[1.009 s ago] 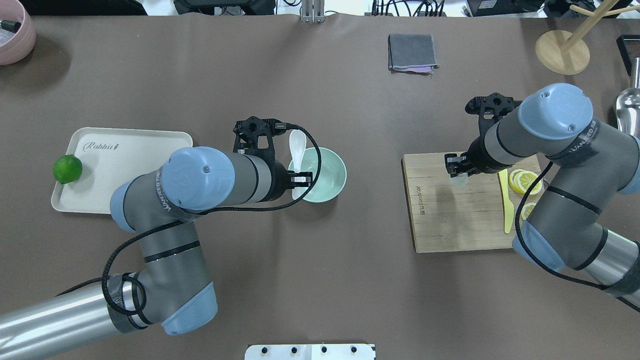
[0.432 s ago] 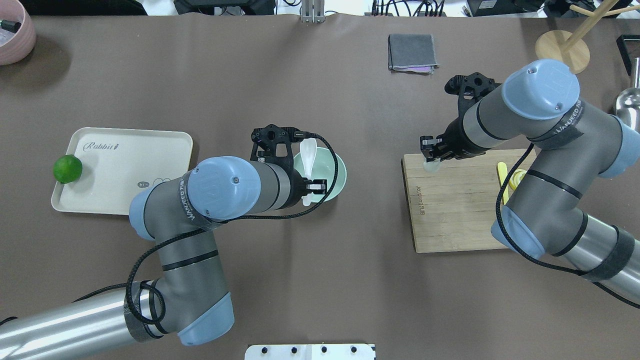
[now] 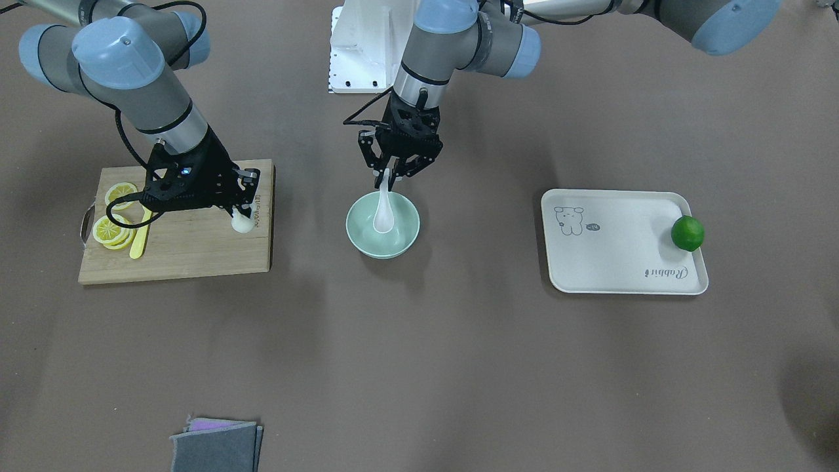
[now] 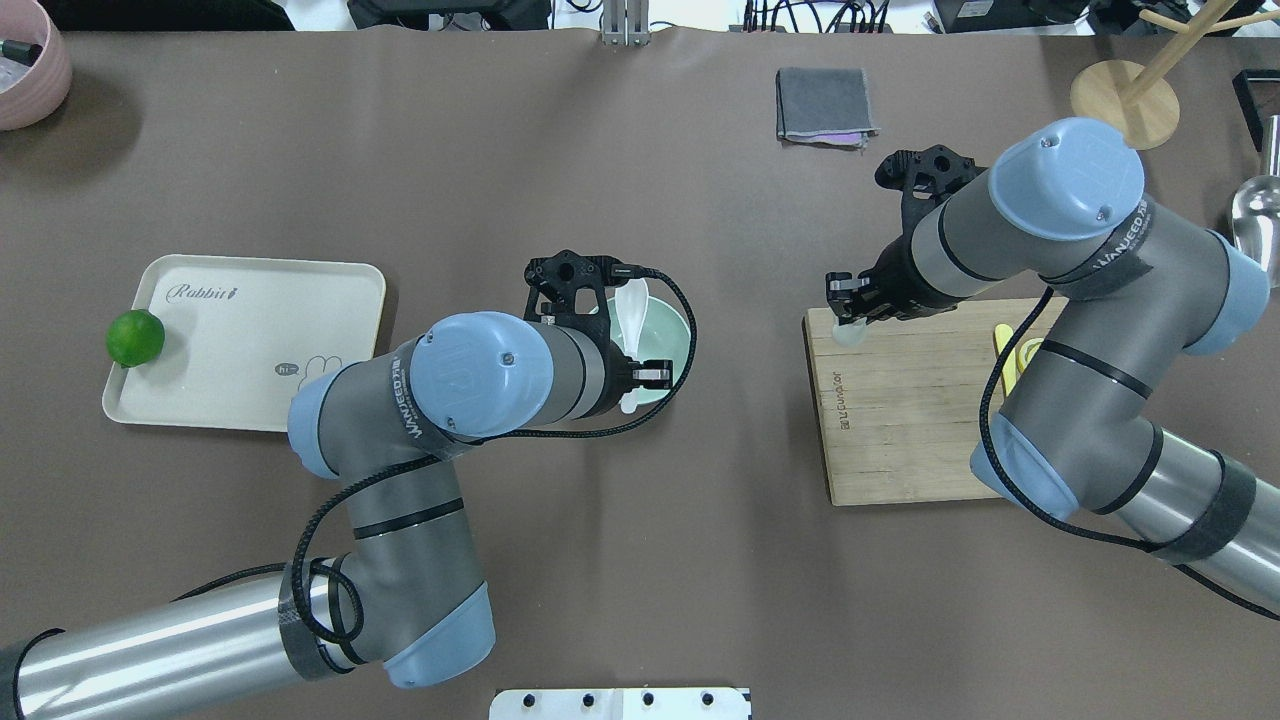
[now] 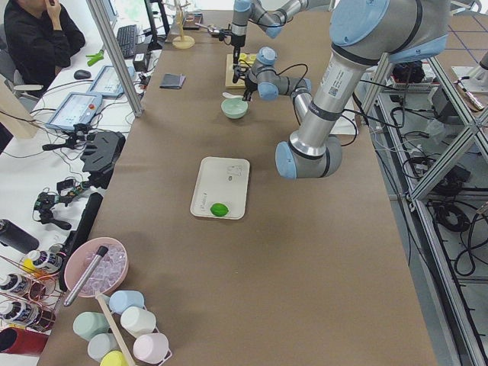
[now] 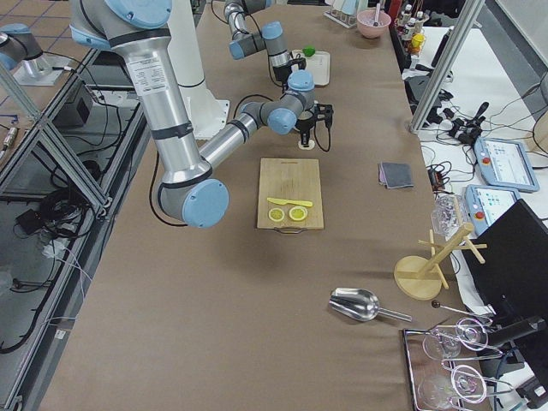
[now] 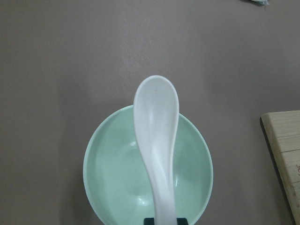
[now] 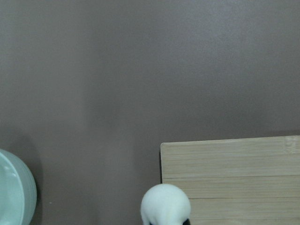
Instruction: Put spoon and bun in bowl
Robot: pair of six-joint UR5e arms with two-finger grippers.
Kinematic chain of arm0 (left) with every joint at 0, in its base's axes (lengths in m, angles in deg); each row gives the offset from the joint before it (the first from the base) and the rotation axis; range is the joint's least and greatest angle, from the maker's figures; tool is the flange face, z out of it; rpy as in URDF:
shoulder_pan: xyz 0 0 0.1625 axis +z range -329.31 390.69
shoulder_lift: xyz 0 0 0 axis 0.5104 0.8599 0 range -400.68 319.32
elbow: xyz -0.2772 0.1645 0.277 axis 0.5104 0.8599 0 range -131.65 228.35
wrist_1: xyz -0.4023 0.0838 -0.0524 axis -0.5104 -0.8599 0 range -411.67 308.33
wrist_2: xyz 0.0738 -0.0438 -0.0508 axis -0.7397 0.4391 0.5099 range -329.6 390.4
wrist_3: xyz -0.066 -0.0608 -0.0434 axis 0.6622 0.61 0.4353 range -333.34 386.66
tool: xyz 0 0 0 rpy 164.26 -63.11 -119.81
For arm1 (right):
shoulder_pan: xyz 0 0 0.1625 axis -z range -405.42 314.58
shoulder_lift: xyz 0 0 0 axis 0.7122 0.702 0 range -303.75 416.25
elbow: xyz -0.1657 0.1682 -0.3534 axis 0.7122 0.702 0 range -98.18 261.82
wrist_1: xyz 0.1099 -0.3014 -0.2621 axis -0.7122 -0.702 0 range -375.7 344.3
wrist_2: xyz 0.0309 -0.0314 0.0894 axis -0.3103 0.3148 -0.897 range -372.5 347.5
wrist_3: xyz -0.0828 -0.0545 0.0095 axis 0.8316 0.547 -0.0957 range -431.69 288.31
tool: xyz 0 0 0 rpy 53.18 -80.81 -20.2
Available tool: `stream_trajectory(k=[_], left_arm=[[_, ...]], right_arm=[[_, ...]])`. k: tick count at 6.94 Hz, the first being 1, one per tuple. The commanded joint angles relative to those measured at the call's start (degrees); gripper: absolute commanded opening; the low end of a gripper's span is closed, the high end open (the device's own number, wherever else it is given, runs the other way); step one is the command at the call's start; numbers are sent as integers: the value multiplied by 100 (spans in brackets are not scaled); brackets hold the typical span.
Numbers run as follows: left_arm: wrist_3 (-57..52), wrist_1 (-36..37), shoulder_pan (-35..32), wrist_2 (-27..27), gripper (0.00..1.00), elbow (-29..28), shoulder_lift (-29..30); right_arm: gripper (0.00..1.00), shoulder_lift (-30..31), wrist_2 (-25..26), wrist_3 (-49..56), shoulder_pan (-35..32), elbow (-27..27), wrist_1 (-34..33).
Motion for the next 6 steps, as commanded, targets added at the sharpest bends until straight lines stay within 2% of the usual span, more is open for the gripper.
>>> stream_trajectory(k=[1,2,3,5,6], left_arm=[[3,4,4,-4,0,-99,40],[-32,-5,13,-282,32,-151,5],[-41,-22,135,-485,97,-143,-4],[-76,4,66,-348,98,224,-160],[-468,4,-178,-60,98,652,-501]], right_arm=[[0,-126,3,-10,46,-8,1],[0,-223,3,-298,116,-8,10],[0,-372,20,-475,186,1,1],[0,-723,90,-695,353,1,-156],[0,-995,221,-696,493,10,-418]])
